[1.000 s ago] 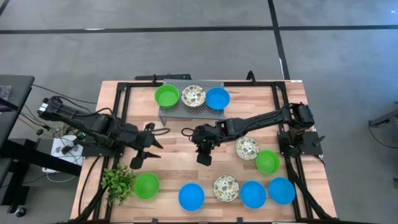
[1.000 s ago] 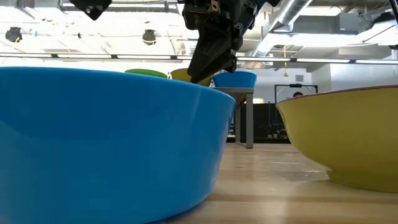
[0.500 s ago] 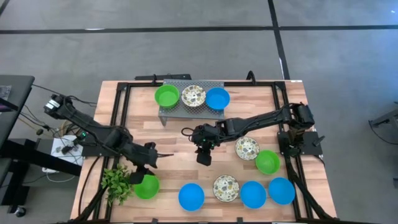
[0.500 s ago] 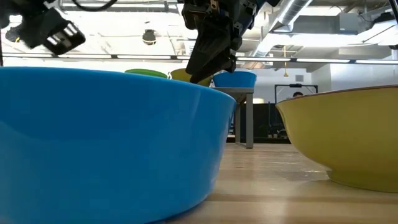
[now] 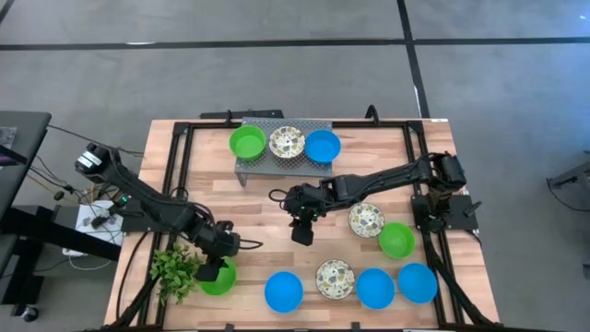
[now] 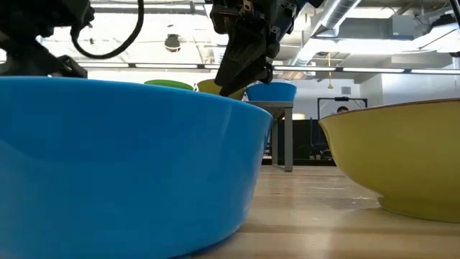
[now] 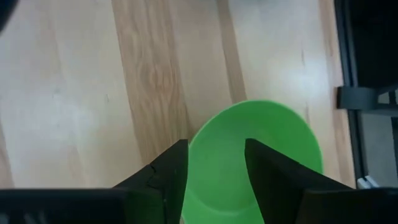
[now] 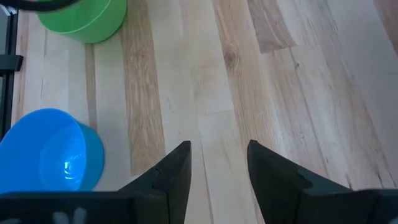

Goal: Pick & Place Mini bowls
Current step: Stack the green bowl on top of the other green bowls on the shelf

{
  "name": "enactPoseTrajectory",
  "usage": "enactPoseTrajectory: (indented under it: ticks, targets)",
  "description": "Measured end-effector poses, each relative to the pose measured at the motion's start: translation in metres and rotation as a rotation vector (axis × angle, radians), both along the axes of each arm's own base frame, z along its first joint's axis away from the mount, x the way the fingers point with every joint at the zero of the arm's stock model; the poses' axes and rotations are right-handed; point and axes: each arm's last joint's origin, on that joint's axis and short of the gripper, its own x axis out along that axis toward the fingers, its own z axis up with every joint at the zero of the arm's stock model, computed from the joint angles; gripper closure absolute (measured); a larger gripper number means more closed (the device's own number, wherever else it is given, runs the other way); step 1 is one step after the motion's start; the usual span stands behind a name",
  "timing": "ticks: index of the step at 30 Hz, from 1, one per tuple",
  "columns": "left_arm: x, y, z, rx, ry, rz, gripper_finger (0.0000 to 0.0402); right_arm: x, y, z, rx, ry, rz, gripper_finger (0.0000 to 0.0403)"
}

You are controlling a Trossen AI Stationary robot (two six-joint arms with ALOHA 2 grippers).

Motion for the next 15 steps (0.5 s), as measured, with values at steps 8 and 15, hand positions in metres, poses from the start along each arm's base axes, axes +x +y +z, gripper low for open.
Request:
enactPoseTrajectory:
  ticks: [8,15]
  targets:
    - [0.001,-0.005,-0.014,0.038,0.051,-0.014,0.0227,0.000,0.000,0.000,0.000,0.000,0.000,0.0261]
    - [0.003,-0.004,-0.021,0.091,0.050,-0.020,0.0233,0.000,0.000,0.000,0.000,0.000,0.000,0.0260]
